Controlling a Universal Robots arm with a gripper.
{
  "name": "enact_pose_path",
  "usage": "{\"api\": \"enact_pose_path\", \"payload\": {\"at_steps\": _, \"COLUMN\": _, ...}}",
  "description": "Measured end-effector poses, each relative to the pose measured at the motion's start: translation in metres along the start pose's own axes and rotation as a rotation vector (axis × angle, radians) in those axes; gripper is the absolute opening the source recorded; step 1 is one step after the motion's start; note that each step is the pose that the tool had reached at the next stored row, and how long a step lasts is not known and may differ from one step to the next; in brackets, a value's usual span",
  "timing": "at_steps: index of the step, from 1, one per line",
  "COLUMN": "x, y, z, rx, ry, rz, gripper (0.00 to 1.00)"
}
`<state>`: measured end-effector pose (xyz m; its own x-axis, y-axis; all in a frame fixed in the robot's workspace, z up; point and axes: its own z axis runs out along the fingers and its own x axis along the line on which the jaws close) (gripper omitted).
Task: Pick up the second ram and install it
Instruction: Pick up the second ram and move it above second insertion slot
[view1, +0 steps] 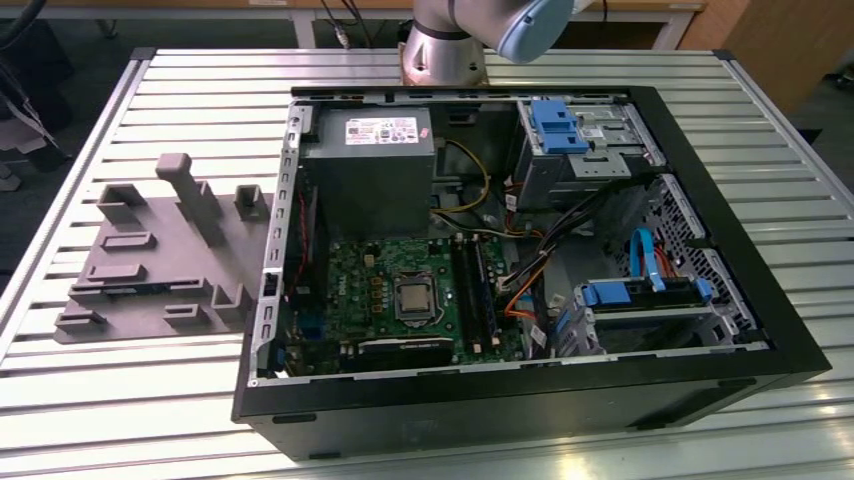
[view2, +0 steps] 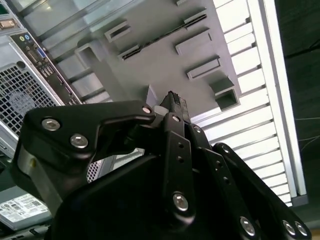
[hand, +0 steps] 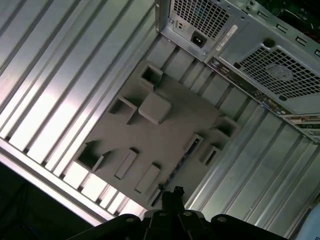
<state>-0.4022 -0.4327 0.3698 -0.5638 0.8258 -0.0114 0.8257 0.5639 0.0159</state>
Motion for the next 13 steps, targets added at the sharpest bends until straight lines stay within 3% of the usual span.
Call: {"api": "enact_pose_path", "payload": {"at_steps": 13, "x": -0.0001, "y": 0.0000, "z": 0.0004, "rx": -0.0026, "ry": 0.0038, "rz": -0.237, "gripper": 0.11}}
